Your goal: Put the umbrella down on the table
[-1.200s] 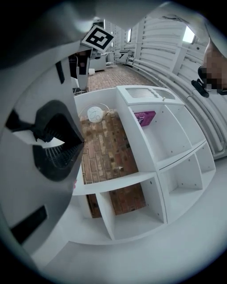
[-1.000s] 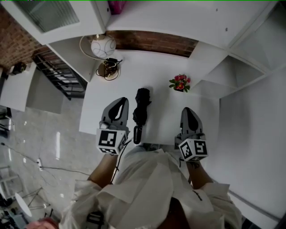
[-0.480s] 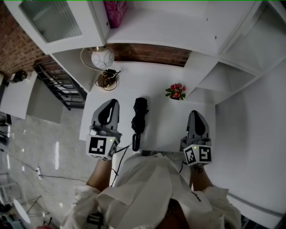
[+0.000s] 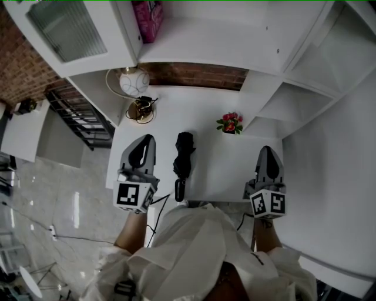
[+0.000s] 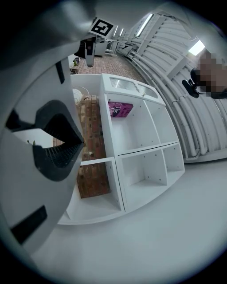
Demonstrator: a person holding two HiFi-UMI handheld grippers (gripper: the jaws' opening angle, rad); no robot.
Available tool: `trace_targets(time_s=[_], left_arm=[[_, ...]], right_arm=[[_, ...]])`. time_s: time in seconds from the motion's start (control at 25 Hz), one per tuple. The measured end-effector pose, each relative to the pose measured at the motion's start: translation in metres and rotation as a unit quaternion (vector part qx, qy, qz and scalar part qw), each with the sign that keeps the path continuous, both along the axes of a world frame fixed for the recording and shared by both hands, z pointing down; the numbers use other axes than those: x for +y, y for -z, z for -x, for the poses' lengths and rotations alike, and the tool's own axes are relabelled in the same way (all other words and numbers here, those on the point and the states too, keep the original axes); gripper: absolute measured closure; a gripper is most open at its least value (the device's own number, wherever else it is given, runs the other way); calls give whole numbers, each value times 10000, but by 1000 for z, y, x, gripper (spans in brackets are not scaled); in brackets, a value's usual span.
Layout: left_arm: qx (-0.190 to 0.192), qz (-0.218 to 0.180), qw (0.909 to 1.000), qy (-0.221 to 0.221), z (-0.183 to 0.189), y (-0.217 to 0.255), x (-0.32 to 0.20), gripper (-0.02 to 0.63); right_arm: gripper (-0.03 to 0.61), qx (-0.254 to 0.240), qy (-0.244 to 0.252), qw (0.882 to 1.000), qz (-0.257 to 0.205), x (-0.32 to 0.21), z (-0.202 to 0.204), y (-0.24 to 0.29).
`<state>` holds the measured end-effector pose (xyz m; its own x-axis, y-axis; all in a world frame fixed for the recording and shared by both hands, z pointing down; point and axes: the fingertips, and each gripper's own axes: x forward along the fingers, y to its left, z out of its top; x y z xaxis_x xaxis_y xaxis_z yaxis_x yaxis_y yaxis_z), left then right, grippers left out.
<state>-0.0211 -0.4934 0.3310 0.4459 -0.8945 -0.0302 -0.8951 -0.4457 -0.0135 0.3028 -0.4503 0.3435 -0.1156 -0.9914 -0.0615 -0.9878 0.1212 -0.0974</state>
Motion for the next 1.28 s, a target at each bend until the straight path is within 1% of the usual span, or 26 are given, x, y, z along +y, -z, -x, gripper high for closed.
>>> trace_targets(time_s=[0.52, 1.28], left_arm=[[-36, 76, 9999, -131, -5, -4, -2, 575], [-6, 124, 9998, -139, -7, -7, -1, 575]], right_arm=[[561, -44, -44, 10000, 41, 4, 0, -2], [561, 5, 25, 9999, 139, 4, 6, -5]])
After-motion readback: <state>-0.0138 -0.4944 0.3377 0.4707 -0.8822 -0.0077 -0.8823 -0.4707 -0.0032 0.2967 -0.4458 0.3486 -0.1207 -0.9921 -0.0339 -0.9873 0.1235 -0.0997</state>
